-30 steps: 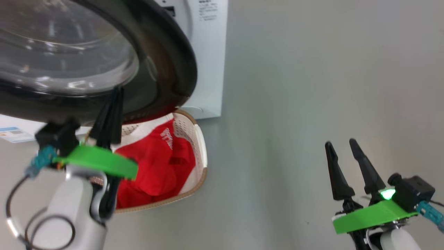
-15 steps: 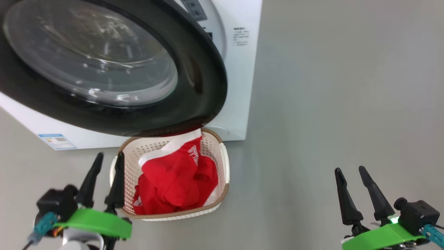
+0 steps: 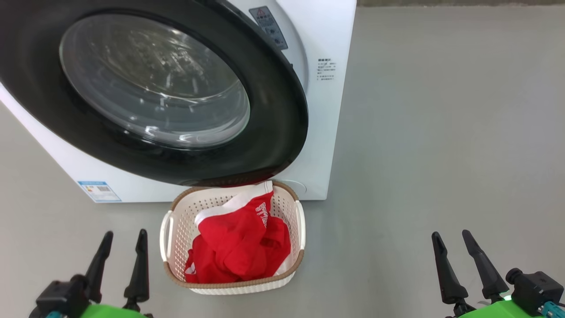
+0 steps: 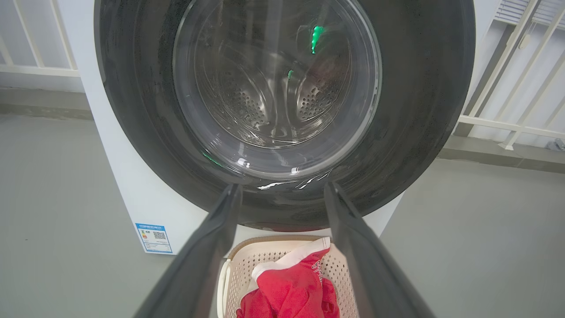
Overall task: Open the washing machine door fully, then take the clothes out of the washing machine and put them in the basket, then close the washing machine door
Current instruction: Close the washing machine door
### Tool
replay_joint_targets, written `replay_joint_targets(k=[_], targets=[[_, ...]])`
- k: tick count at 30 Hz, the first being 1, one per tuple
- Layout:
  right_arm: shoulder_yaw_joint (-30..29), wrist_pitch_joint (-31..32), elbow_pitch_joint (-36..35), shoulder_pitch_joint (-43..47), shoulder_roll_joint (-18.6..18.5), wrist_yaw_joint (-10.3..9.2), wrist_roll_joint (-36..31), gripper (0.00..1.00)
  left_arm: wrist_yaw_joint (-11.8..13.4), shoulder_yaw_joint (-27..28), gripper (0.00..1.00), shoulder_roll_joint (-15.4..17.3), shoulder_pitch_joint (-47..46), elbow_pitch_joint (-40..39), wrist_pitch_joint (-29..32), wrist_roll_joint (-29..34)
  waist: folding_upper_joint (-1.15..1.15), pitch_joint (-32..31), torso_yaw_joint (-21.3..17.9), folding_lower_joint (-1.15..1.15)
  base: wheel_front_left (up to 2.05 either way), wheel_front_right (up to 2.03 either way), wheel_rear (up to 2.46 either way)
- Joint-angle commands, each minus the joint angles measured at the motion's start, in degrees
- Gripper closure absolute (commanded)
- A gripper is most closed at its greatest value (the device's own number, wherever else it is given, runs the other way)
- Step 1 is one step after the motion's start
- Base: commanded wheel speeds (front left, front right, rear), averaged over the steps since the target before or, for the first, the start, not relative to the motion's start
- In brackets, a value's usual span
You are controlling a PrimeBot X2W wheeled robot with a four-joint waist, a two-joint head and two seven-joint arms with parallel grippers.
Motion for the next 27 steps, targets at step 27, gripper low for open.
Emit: replay_joint_targets(k=[27], targets=[[1.22,-0.37,-1.45,-0.74,-0.77,0.36,-0.23,0.00,-0.31,4.32,0.00,-2.29,3.82,-2.75,-0.36,2.88,0.00,-0.49,0.73,0.00,0.00,0.00,0.00]])
